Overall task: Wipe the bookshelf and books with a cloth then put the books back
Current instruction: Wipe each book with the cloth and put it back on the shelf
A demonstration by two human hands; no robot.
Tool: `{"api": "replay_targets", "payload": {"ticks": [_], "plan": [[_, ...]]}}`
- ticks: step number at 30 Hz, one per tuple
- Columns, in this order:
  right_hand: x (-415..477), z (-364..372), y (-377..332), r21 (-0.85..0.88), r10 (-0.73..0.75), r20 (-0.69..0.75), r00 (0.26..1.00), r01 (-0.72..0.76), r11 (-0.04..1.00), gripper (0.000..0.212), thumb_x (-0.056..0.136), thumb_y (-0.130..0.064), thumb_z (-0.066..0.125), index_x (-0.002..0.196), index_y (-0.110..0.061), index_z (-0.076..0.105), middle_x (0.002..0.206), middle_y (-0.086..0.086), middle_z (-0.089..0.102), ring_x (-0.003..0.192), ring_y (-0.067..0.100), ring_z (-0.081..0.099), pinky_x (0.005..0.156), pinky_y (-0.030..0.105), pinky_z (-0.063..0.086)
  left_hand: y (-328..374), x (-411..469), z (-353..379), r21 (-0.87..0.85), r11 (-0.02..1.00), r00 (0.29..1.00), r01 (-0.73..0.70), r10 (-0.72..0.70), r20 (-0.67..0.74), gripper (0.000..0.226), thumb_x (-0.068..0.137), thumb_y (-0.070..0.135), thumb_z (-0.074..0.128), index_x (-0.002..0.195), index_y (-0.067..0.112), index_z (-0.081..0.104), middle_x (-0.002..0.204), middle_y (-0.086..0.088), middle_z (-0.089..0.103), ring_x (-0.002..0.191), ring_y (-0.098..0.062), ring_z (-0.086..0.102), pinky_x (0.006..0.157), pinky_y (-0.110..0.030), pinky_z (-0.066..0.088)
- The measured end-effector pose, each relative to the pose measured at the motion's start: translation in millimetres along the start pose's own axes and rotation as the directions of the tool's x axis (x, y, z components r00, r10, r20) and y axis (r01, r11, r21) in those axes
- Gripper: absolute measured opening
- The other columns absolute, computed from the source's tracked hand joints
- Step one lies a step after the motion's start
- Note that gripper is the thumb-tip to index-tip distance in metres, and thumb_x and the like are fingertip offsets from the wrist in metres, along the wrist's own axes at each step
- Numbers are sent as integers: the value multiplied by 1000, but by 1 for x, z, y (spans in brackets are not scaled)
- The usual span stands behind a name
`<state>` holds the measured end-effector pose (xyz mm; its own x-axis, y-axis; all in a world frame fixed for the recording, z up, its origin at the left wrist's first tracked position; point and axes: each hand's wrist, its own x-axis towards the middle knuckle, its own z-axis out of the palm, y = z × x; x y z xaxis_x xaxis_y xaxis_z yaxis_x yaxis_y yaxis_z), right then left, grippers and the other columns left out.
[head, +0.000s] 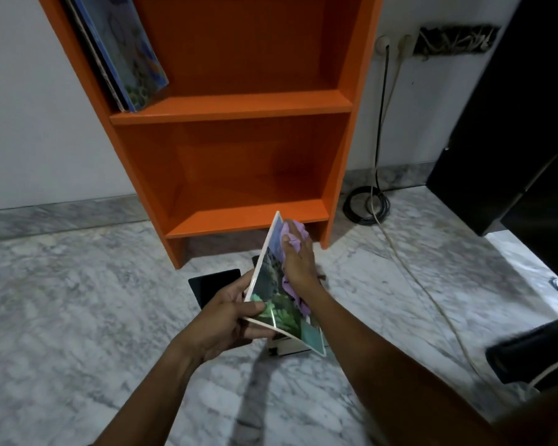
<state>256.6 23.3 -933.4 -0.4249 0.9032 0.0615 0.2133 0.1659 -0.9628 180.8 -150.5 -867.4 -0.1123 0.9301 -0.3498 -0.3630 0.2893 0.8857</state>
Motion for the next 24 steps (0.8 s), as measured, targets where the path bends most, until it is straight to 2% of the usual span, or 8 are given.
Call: {"api": "replay_targets", "payload": {"ticks": [3,7,10,13,16,20,23,24], "plan": [[0,2,39,24,125,-75,989,-124,992,56,94,-69,40,97,-16,59,91,20,58,85,35,59,86,54,51,11,-3,-7,-3,999,998,-41,41,-46,62,99,-13,44,145,28,49,128,-11,69,108,-38,71,76,-46,64],[-21,-2,56,131,498,-44,866,-489,862,49,101,-55,36,100,-12,61,63,12,47,44,20,45,52,35,39,19,-3,-15,-34,998,994,-46,43,-102,58,100,-13,41,131,34,58,122,-7,71,103,-32,74,70,-41,65],[-22,-14,32,-34,437,-258,862,-460,887,36,104,-38,38,99,-14,64,91,18,62,75,32,61,70,43,53,20,0,-19,-56,998,991,-25,17,-132,59,100,-12,40,116,39,64,116,-4,75,103,-31,74,73,-44,65],[-26,-23,6,-243,196,-440,876,-327,913,36,107,-35,36,119,-17,64,127,18,51,115,38,51,97,45,46,18,5,-18,-90,996,992,-9,-3,-128,56,101,-10,41,125,36,62,119,-6,73,102,-32,74,75,-46,64],[-32,-17,-16,-297,18,-249,968,-94,950,53,105,-56,30,129,-20,61,134,16,49,124,33,47,99,40,38,14,13,-8,-32,999,996,-5,2,-94,50,103,-3,44,137,32,55,126,-10,70,102,-33,74,75,-45,64],[-62,11,-45,-119,66,19,998,-64,991,46,103,-50,40,145,-36,49,139,-3,36,134,21,37,109,40,35,10,18,-5,-44,996,979,-79,69,-192,38,105,13,48,137,29,60,120,-10,73,96,-29,73,84,-45,61],[-89,29,-48,-300,-110,150,983,151,942,53,96,-59,31,146,-45,46,141,-8,32,134,18,28,113,42,29,-13,23,14,-211,977,942,-44,-30,-334,40,104,14,48,143,16,50,137,-18,62,128,-36,57,103,-44,48],[-90,31,-45,-340,-139,148,979,182,923,54,97,-60,29,146,-46,46,143,-7,32,134,18,27,114,40,27,-16,22,15,-134,991,930,-2,-48,-365,42,104,13,47,146,13,42,144,-19,56,137,-39,49,110,-45,43]]}}
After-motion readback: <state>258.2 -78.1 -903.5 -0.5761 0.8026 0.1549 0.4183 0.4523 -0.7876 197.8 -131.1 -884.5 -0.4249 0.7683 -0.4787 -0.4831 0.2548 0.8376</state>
